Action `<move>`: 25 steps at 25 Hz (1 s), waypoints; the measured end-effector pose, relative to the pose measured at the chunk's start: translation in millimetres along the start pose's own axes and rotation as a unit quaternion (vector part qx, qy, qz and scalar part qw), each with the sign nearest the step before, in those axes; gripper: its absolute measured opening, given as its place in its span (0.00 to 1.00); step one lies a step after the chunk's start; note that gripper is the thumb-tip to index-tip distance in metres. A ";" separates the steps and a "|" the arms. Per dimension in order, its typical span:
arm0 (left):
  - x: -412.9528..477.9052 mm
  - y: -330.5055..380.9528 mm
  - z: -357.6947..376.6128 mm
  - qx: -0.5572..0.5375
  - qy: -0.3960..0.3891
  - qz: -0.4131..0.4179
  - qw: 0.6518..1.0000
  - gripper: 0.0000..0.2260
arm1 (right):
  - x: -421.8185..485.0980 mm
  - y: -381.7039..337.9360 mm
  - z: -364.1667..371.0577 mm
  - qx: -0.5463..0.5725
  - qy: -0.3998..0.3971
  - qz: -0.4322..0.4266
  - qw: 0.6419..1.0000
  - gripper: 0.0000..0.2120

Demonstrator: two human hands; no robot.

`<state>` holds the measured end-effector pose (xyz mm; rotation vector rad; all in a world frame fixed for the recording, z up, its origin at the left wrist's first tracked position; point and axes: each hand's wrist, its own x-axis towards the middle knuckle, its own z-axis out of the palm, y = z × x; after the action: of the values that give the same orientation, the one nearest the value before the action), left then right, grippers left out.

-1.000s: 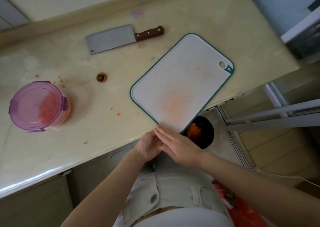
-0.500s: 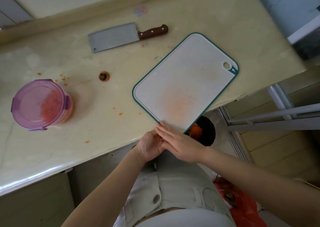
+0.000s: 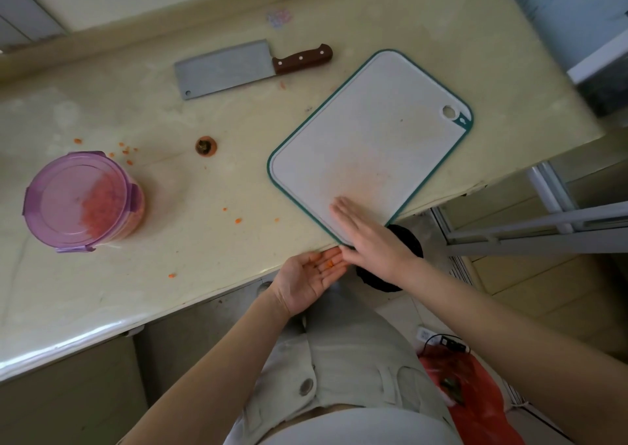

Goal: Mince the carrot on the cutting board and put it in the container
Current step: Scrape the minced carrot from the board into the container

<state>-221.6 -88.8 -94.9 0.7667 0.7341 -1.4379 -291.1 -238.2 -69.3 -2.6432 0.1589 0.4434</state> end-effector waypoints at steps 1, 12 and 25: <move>0.1 -0.1 -0.5 0.000 -0.002 -0.004 1.000 0.16 | 2.4 3.0 -3.5 0.010 0.007 0.011 1.000 0.33; -5.0 0.1 -16.2 0.002 0.028 0.031 0.999 0.13 | 26.9 -30.7 11.1 -0.044 -0.049 -0.055 0.996 0.28; -21.9 5.9 -43.1 0.057 0.017 0.064 0.996 0.18 | 15.0 -78.5 37.9 0.137 -0.056 -0.107 0.983 0.25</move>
<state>-215.1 -41.0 -101.5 0.9124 0.6210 -1.3614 -273.2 -151.6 -73.8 -2.3273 -0.0925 0.4592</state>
